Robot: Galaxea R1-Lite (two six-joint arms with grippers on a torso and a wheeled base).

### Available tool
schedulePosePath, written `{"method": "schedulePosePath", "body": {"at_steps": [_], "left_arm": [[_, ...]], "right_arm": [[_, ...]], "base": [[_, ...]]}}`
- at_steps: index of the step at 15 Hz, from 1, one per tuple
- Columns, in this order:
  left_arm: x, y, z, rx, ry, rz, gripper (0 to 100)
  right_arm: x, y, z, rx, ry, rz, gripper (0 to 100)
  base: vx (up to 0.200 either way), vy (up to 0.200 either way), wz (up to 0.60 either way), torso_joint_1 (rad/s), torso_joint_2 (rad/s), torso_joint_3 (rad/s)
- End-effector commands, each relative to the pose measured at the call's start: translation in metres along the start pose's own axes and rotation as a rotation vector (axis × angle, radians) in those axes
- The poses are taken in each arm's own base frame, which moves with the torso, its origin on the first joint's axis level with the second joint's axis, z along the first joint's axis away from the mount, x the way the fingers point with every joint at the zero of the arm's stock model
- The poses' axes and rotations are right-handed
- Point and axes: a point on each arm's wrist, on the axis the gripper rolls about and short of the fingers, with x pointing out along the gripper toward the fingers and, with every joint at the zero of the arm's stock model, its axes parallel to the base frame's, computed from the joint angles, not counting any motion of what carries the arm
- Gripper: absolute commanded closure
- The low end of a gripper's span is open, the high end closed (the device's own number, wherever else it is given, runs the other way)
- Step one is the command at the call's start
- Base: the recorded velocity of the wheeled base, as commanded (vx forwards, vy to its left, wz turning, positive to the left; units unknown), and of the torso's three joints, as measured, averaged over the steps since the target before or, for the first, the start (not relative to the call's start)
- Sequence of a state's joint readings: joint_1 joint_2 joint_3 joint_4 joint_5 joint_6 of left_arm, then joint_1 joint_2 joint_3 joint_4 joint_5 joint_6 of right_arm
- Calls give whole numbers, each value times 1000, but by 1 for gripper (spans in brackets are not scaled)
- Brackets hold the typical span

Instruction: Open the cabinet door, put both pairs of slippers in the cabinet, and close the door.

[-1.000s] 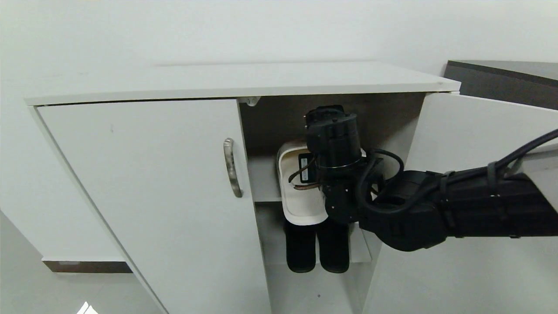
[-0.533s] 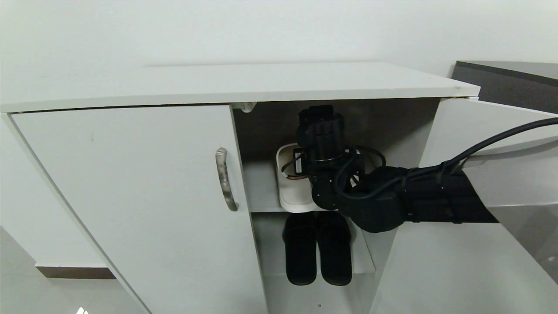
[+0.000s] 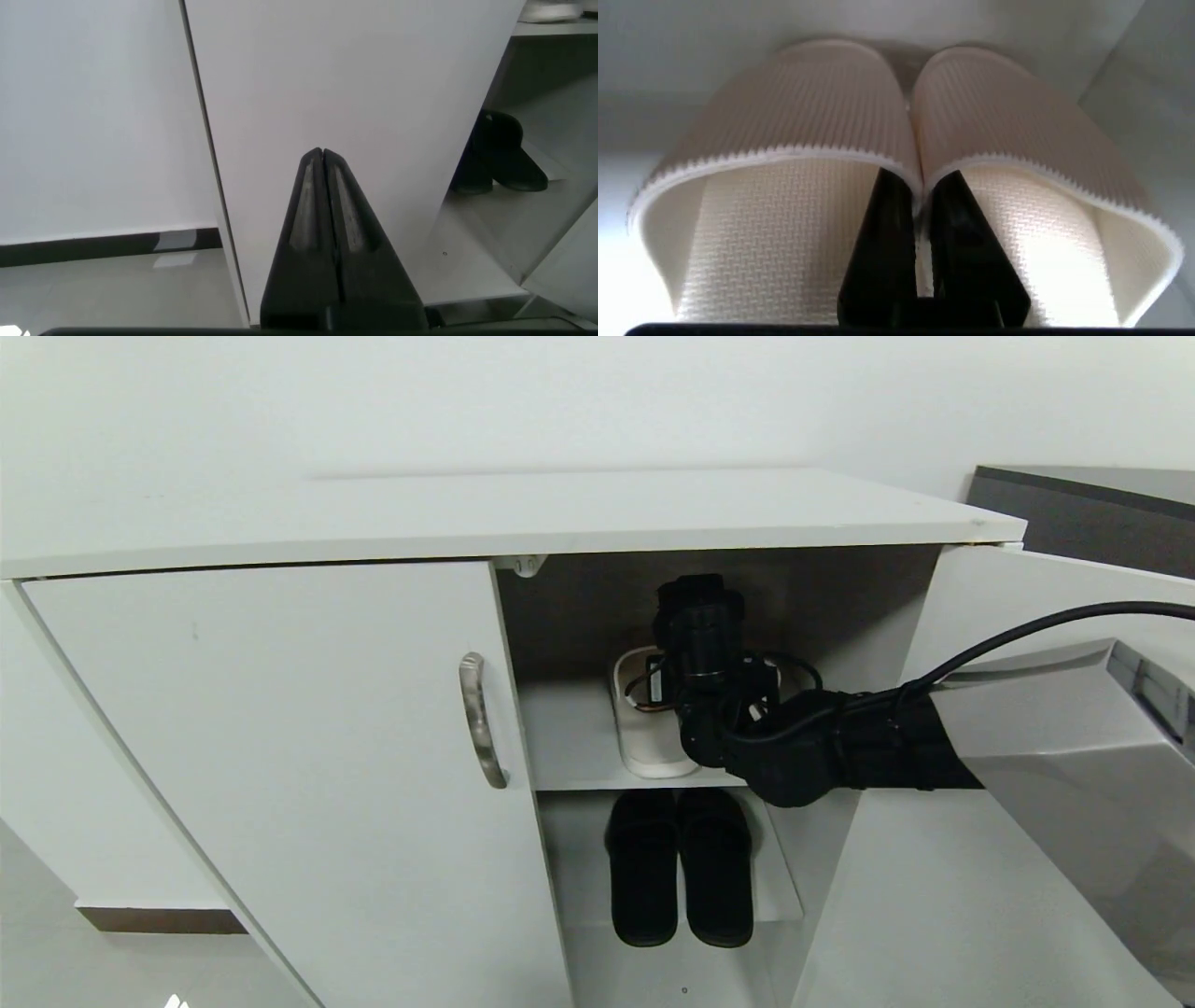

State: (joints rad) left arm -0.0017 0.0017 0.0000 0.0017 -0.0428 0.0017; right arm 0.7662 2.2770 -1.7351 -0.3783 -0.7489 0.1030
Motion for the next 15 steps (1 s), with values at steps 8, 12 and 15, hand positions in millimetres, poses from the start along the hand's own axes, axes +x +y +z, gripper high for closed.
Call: {"method": "schedulePosePath", "body": {"at_steps": [8,12,15], "left_arm": [[0,0,0,-3,0,0,100],[0,0,0,-3,0,0,100],[0,0,0,-3,0,0,100]], "right_arm": [[-14,-9,0,-21,23,8,0],[-76,-26,24,19,35,178,0],[-120,-43,27,33,72,323,0]], "base": [[0,0,0,0,0,0],[0,0,0,0,0,0],[0,0,0,0,0,0]]}}
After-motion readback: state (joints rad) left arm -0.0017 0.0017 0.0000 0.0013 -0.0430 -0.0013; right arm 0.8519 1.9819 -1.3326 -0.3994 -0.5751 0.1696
